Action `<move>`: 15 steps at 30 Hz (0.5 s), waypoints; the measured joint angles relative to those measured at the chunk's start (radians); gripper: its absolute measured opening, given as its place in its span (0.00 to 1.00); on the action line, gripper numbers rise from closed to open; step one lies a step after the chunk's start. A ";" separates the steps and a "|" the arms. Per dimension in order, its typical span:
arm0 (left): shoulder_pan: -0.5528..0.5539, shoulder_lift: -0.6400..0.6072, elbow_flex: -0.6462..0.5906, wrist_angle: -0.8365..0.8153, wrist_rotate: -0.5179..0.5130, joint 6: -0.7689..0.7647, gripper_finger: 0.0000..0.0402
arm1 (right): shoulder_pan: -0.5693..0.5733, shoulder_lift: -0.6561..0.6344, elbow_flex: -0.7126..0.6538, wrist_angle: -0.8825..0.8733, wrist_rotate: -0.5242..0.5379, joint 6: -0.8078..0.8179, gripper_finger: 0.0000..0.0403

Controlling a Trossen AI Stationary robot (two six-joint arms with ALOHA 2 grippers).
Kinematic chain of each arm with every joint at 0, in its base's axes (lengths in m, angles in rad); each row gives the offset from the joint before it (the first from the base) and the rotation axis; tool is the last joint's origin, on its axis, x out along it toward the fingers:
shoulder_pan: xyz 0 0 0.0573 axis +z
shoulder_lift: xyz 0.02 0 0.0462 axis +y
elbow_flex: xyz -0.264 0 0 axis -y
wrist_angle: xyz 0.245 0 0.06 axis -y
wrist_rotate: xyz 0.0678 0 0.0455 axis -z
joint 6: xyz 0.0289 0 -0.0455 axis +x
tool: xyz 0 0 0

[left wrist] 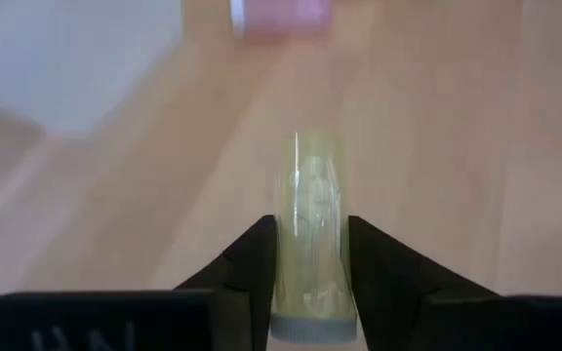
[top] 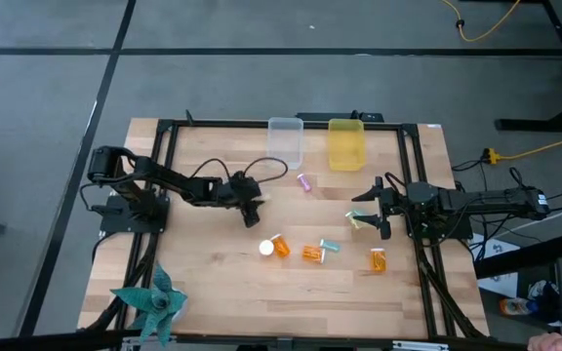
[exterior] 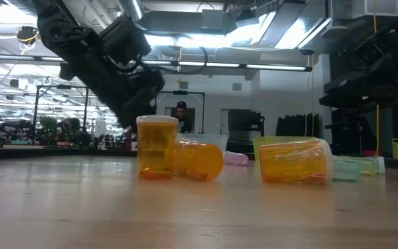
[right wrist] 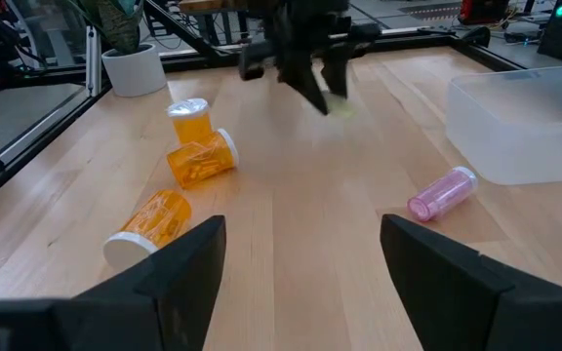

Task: Pick and place medicine bottles into bin by pill shape (circle, oval)
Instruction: Put the small yellow pill bottle into the transparent bin

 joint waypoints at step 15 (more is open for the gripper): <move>0.259 0.008 0.074 0.354 -0.060 0.002 0.26 | 0.000 0.000 0.000 0.000 0.000 0.000 0.68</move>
